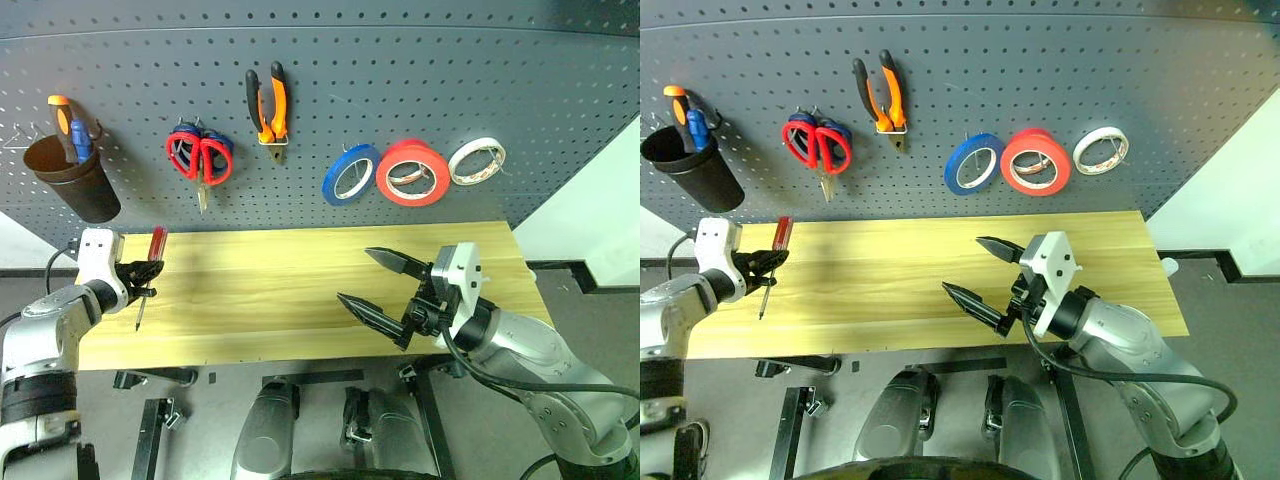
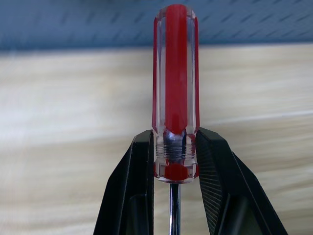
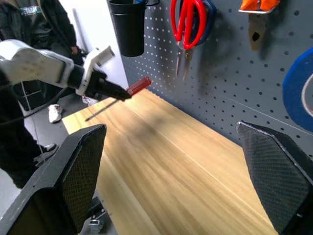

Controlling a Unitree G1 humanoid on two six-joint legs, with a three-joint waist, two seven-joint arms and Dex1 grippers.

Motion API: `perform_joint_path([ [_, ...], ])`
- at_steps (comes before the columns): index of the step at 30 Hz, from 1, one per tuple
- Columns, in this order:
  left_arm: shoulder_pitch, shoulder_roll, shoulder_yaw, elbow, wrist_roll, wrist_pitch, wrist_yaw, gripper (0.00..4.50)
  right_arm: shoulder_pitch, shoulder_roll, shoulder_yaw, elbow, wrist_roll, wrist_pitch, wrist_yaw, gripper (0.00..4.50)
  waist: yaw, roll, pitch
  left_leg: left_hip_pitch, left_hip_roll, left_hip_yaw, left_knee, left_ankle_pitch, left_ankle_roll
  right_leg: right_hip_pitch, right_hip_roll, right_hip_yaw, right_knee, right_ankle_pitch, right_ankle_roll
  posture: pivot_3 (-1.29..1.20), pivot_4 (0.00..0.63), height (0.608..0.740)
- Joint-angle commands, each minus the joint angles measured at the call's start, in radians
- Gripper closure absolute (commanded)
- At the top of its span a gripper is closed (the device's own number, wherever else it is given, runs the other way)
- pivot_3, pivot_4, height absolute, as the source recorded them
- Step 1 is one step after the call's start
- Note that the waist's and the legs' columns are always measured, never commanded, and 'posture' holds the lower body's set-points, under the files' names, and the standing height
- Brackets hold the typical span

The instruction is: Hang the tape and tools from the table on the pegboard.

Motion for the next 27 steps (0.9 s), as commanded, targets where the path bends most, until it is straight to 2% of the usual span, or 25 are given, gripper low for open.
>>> perform_joint_path([
  [1, 0.076, -0.044, 0.058, -0.176, -0.034, -0.079, 0.019, 3.65, -0.021, 0.026, 0.016, 0.02, -0.032, -0.049, 0.014, 0.0, 0.0, 0.0, 0.0, 0.0, 0.0, 0.0, 0.0, 0.0, 0.0, 0.0, 0.0, 0.0, 0.0, 0.0, 0.0, 0.34, 0.177, 0.676],
  [8, 0.26, -0.175, 0.037, -0.423, -0.008, -0.315, 0.042, 3.65, -0.044, 0.066, 0.042, 0.073, -0.08, -0.098, 0.032, 0.0, 0.016, 0.0, 0.0, 0.002, 0.0, 0.0, 0.0, 0.001, -0.001, 0.001, 0.0, 0.0, 0.0, 0.0, 0.0, 0.37, 0.16, 0.676],
  [13, 0.199, -0.232, 0.06, -0.51, -0.042, -0.374, 0.116, 3.65, -0.053, 0.072, 0.04, 0.108, -0.107, -0.124, 0.054, 0.0, 0.054, 0.0, -0.001, 0.011, 0.0, -0.001, -0.001, 0.001, -0.001, 0.01, 0.002, 0.0, -0.001, -0.002, 0.003, 0.37, 0.145, 0.676],
  [20, -0.04, -0.151, 0.115, -0.414, -0.084, -0.423, 0.121, 3.65, -0.061, 0.073, 0.039, 0.131, -0.123, -0.14, 0.075, 0.0, 0.083, 0.0, -0.002, 0.013, 0.0, -0.001, -0.001, 0.001, -0.001, 0.015, 0.005, -0.002, -0.004, -0.002, 0.003, 0.36, 0.137, 0.676],
  [27, -0.289, -0.018, 0.14, -0.189, -0.094, -0.501, 0.069, 3.65, -0.049, 0.077, 0.036, 0.136, -0.133, -0.148, 0.086, 0.0, 0.085, -0.001, -0.003, 0.013, -0.001, 0.001, -0.002, 0.001, -0.001, 0.015, 0.005, -0.003, -0.004, 0.0, 0.0, 0.37, 0.135, 0.676],
])
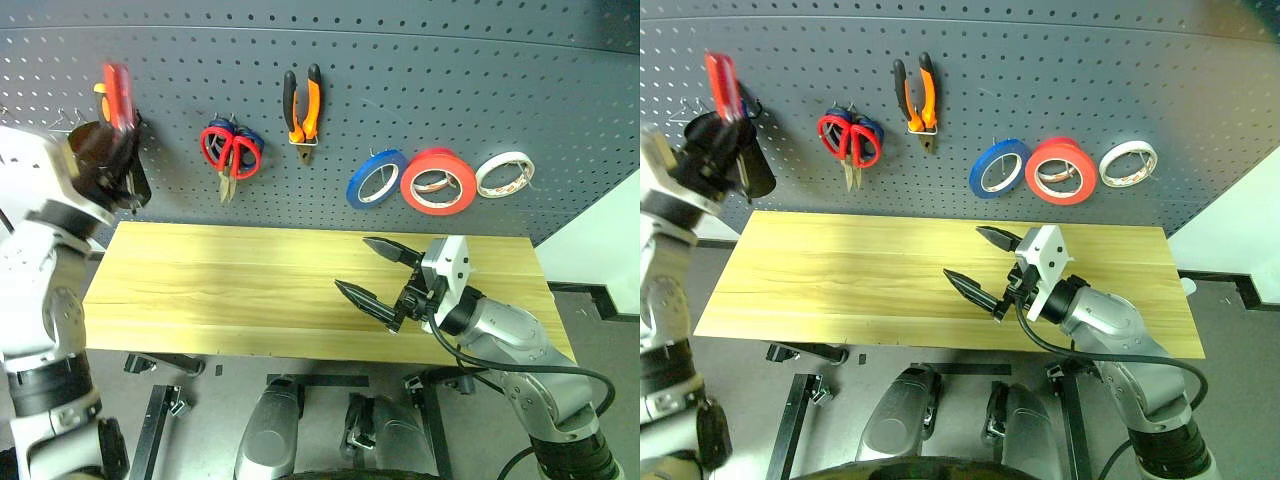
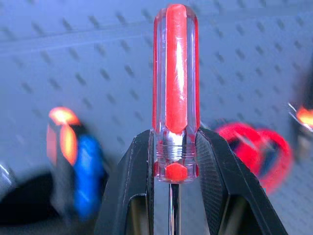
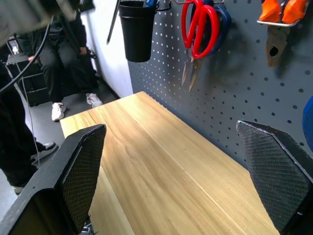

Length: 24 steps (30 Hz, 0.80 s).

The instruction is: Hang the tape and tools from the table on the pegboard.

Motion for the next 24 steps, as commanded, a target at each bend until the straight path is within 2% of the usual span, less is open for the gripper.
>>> perform_joint_path([
  [1, -0.119, 0.058, 0.02, 0.119, -0.001, -0.085, -0.039, 3.65, 0.0, 0.011, -0.004, -0.011, -0.001, -0.026, 0.009, 0.0, 0.001, 0.0, 0.0, 0.0, 0.0, 0.001, 0.0, 0.0, 0.0, 0.0, 0.0, 0.0, 0.0, 0.0, 0.0, 0.37, 0.135, 0.676],
  [7, -0.346, 0.08, -0.047, 0.426, 0.05, -0.225, -0.109, 3.65, 0.013, 0.011, -0.005, -0.024, -0.003, -0.022, 0.009, 0.0, 0.005, -0.001, 0.0, 0.0, -0.001, 0.001, 0.001, 0.0, 0.0, 0.0, 0.001, -0.001, 0.0, 0.0, 0.0, 0.35, 0.141, 0.676],
  [14, -0.522, 0.072, -0.102, 0.712, 0.098, -0.374, -0.167, 3.65, 0.059, 0.002, -0.017, -0.067, -0.002, -0.011, -0.007, 0.0, -0.001, -0.001, -0.001, 0.0, -0.001, 0.002, 0.001, 0.0, 0.0, 0.0, 0.0, -0.001, 0.0, 0.0, 0.0, 0.33, 0.146, 0.676],
  [18, -0.526, 0.073, -0.109, 0.736, 0.1, -0.402, -0.177, 3.65, 0.083, -0.001, -0.025, -0.089, -0.004, -0.006, -0.021, 0.0, -0.007, -0.001, -0.001, 0.0, -0.001, 0.002, 0.001, 0.0, 0.0, 0.0, 0.0, -0.001, 0.002, 0.0, 0.0, 0.32, 0.146, 0.676],
  [24, -0.472, 0.106, -0.094, 0.644, 0.089, -0.372, -0.177, 3.65, 0.088, -0.005, -0.025, -0.091, -0.002, -0.003, -0.03, 0.0, -0.006, -0.001, -0.001, 0.0, -0.001, 0.002, 0.003, 0.0, 0.0, 0.0, 0.0, -0.001, 0.004, 0.0, 0.0, 0.33, 0.151, 0.676],
])
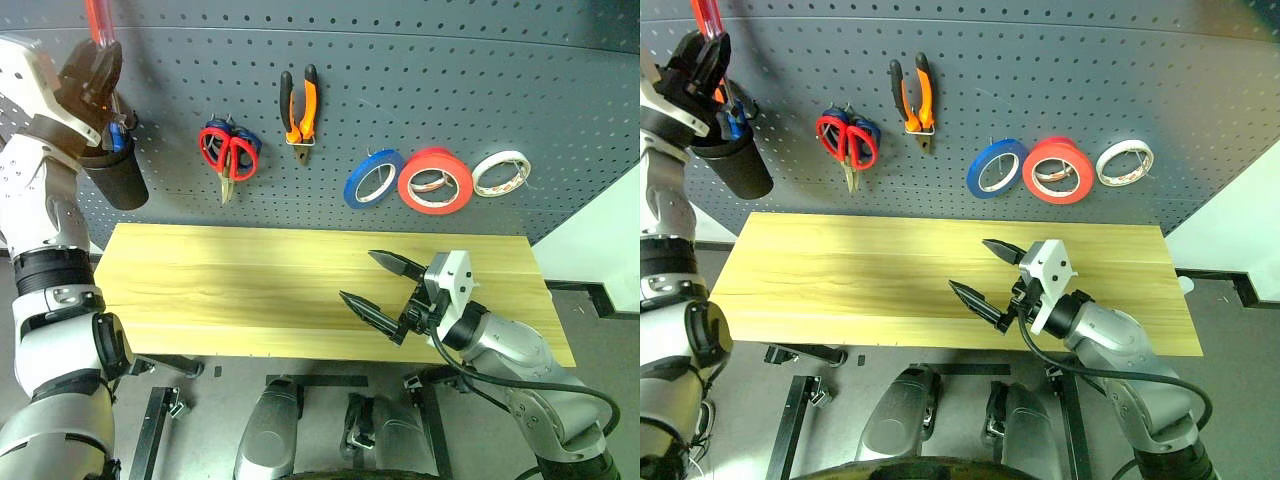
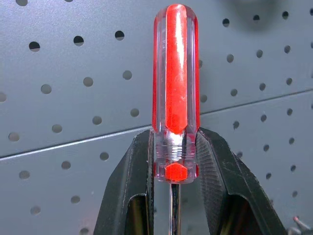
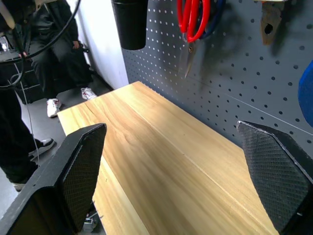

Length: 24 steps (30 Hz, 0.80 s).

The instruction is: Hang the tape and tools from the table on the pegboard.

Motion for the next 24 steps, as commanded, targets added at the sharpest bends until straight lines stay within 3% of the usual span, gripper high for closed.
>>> perform_joint_path([
  [1, 0.007, 0.045, 0.024, -0.099, -0.012, 0.012, 0.011, 3.65, -0.005, -0.002, -0.014, -0.048, 0.006, -0.007, -0.005, 0.0, 0.001, 0.0, 0.0, 0.0, 0.0, 0.0, 0.0, 0.0, 0.0, 0.0, 0.0, 0.0, 0.0, 0.0, 0.0, 0.33, 0.153, 0.676],
  [9, 0.081, 0.051, 0.033, -0.207, -0.009, 0.055, 0.062, 3.65, -0.016, -0.002, -0.002, -0.032, 0.001, -0.01, 0.004, 0.0, 0.005, 0.0, 0.0, 0.0, 0.0, 0.0, 0.0, 0.0, 0.0, 0.0, 0.0, 0.0, 0.001, 0.0, 0.0, 0.34, 0.155, 0.676],
  [19, 0.061, 0.063, 0.025, -0.118, 0.007, 0.017, 0.065, 3.65, -0.017, -0.004, -0.005, -0.034, 0.007, -0.005, 0.01, 0.0, 0.004, 0.0, 0.0, 0.0, 0.0, 0.0, 0.0, 0.0, 0.0, 0.0, 0.0, 0.0, 0.001, 0.0, 0.0, 0.34, 0.161, 0.676],
  [24, 0.064, 0.08, 0.021, -0.118, 0.015, 0.111, 0.113, 3.65, -0.012, -0.004, -0.006, -0.036, 0.007, -0.005, 0.009, 0.0, 0.004, 0.0, 0.0, 0.0, 0.0, 0.0, 0.001, 0.0, 0.0, 0.0, 0.0, 0.0, 0.001, 0.0, 0.0, 0.34, 0.161, 0.676],
])
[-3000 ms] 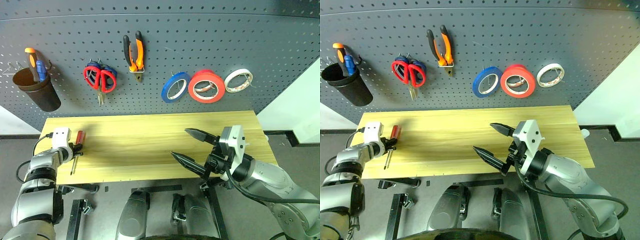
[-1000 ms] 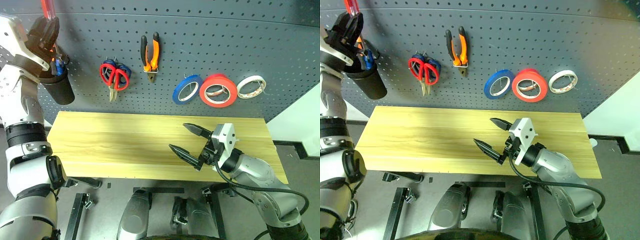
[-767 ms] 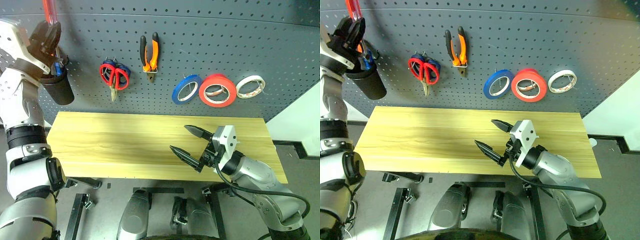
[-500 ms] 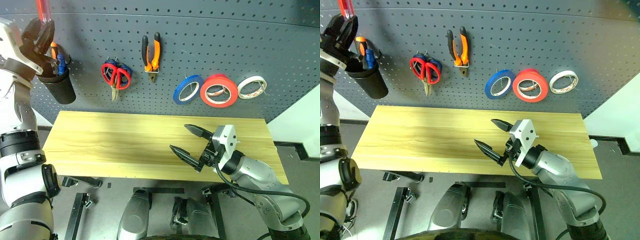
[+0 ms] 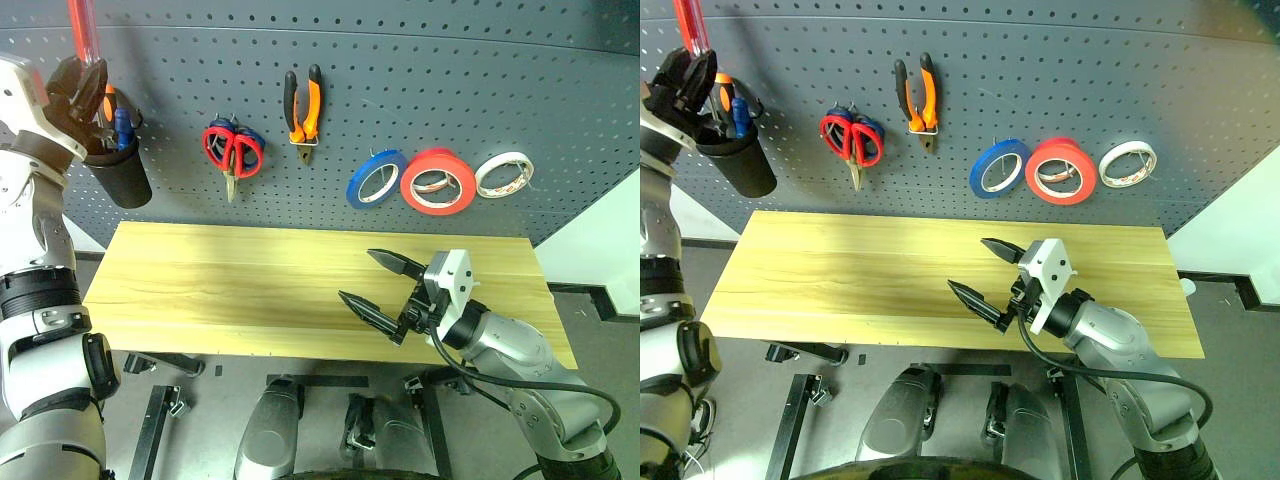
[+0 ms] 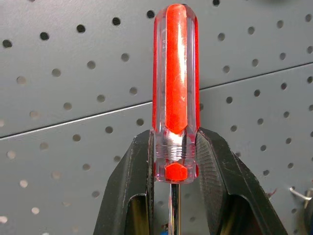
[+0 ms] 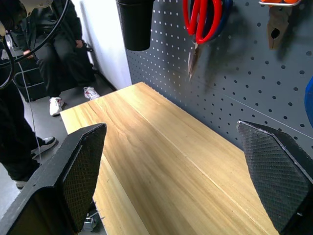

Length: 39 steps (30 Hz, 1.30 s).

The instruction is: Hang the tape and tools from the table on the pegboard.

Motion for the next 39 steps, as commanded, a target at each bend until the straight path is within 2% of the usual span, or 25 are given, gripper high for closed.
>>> perform_joint_path([
  [1, -0.03, 0.049, 0.01, -0.015, 0.021, 0.051, 0.045, 3.65, -0.002, -0.001, -0.008, -0.032, 0.006, -0.007, 0.003, 0.0, -0.001, 0.0, 0.0, 0.0, 0.0, 0.0, 0.0, 0.0, 0.0, 0.0, 0.0, 0.0, 0.0, 0.0, 0.0, 0.34, 0.161, 0.676],
  [4, -0.053, 0.057, 0.016, 0.03, 0.027, 0.049, 0.062, 3.65, -0.005, 0.0, -0.005, -0.028, 0.005, -0.008, 0.004, 0.0, -0.001, 0.0, 0.0, 0.0, 0.0, 0.0, 0.0, 0.0, 0.0, 0.0, 0.0, 0.0, 0.0, 0.0, 0.0, 0.35, 0.161, 0.676],
  [14, -0.104, 0.097, 0.032, 0.173, 0.022, -0.002, 0.043, 0.21, -0.015, 0.0, -0.003, -0.018, 0.004, -0.008, 0.01, 0.0, 0.001, 0.0, 0.0, 0.0, 0.0, 0.0, 0.0, 0.0, 0.0, 0.0, 0.0, 0.0, 0.001, 0.0, 0.0, 0.35, 0.157, 0.676],
  [15, -0.103, 0.098, 0.032, 0.176, 0.023, -0.017, 0.038, 0.03, -0.017, 0.001, -0.002, -0.018, 0.004, -0.009, 0.011, 0.0, 0.0, 0.0, 0.0, 0.0, 0.0, 0.0, 0.0, 0.0, 0.0, 0.0, 0.0, 0.0, 0.001, 0.0, 0.0, 0.35, 0.157, 0.676],
  [25, -0.078, 0.086, 0.05, 0.078, -0.052, -0.068, -0.088, 0.03, -0.039, 0.018, -0.003, -0.011, 0.018, -0.018, 0.02, 0.0, 0.0, -0.001, -0.001, 0.0, 0.0, 0.0, 0.001, 0.0, 0.0, 0.0, 0.0, 0.0, 0.001, 0.0, 0.0, 0.35, 0.147, 0.676],
  [31, -0.109, 0.09, 0.045, 0.014, -0.093, -0.016, -0.138, 0.03, -0.081, 0.057, -0.011, -0.014, 0.048, -0.031, 0.024, 0.0, 0.001, -0.004, -0.004, 0.0, 0.0, 0.0, 0.001, 0.0, -0.001, 0.0, 0.0, 0.0, 0.002, 0.0, 0.0, 0.36, 0.107, 0.676],
  [35, -0.074, 0.082, -0.007, -0.17, -0.205, 0.197, -0.247, 0.03, -0.148, 0.096, -0.025, -0.014, 0.081, -0.039, 0.012, 0.0, 0.002, -0.013, -0.021, 0.0, 0.0, 0.0, 0.001, 0.004, -0.006, 0.0, 0.001, 0.0, 0.002, 0.0, 0.0, 0.37, 0.05, 0.676],
  [39, 0.023, 0.057, -0.089, -0.384, -0.311, 0.434, -0.314, 0.03, -0.21, 0.126, -0.061, 0.011, 0.109, -0.065, 0.01, 0.0, 0.003, -0.013, -0.072, 0.0, -0.001, 0.001, 0.001, 0.005, -0.008, 0.001, 0.0, 0.0, 0.0, 0.0, 0.0, 0.38, 0.0, 0.676],
])
